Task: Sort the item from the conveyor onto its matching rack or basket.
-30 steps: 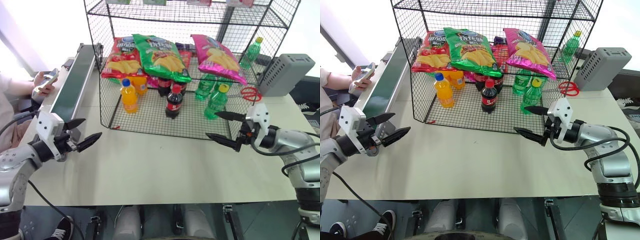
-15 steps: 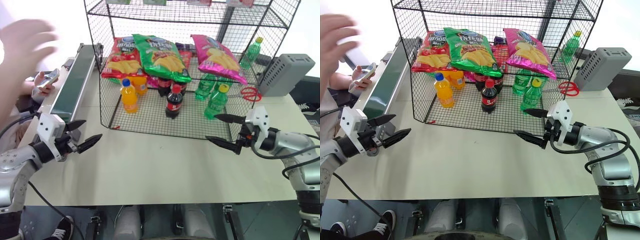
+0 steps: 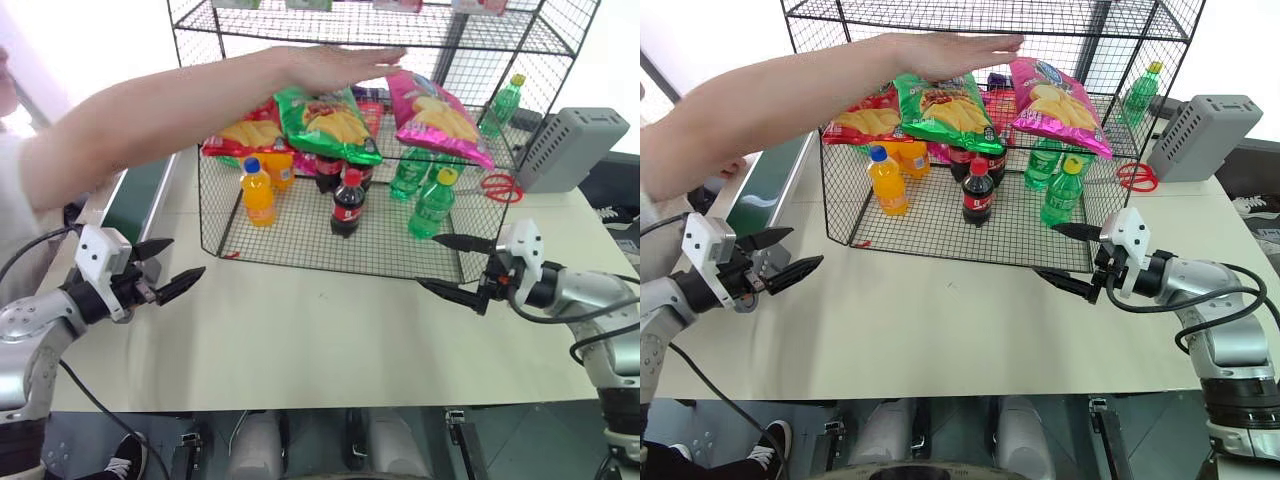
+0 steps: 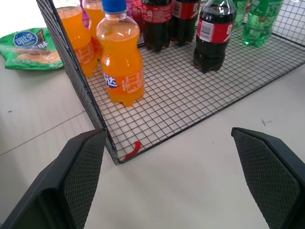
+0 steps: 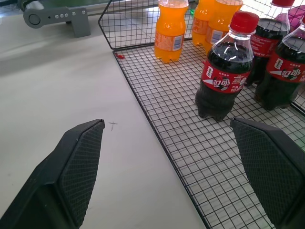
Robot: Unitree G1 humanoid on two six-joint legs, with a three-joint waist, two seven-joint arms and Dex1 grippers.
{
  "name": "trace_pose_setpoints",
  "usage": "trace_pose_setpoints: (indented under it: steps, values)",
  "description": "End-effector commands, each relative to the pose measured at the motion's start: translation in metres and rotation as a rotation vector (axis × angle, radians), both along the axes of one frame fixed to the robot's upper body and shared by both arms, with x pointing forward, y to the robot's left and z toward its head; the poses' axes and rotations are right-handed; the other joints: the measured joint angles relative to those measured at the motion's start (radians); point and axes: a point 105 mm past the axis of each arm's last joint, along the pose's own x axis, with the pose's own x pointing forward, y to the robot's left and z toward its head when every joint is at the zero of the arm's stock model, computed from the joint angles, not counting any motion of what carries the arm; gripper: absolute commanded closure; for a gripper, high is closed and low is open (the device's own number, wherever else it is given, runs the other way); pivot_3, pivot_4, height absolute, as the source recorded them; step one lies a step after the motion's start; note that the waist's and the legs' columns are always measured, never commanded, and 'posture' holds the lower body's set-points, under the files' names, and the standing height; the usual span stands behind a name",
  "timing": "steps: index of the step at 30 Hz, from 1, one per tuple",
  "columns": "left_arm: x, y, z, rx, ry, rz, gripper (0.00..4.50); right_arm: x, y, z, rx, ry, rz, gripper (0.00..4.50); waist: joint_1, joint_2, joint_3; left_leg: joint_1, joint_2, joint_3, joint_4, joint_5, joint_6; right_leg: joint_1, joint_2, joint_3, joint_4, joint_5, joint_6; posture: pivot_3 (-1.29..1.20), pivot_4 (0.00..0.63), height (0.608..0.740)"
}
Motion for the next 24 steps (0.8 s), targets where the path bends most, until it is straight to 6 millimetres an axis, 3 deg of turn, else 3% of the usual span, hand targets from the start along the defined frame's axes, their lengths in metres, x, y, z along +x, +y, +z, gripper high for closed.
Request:
trace_pose_setpoints:
  steps: [1, 24]
  values:
    - [0.0038, -0.0035, 0.0077, 0.019, -0.043, -0.020, 0.00, -0.0037, -0.0030, 0.0149, -0.016, -0.069, 0.005, 0.09, 0.000, 0.000, 0.000, 0.000, 0.000, 0.000, 0.000, 0.000, 0.000, 0.000, 0.000, 0.000, 0.000, 0.000, 0.000, 0.00, 0.150, 0.740]
    - [0.0070, -0.0056, 0.0093, 0.010, -0.056, -0.041, 0.00, 0.0043, -0.0038, 0.0147, -0.028, -0.091, 0.009, 0.09, 0.000, 0.000, 0.000, 0.000, 0.000, 0.000, 0.000, 0.000, 0.000, 0.000, 0.000, 0.000, 0.000, 0.000, 0.000, 0.00, 0.150, 0.740]
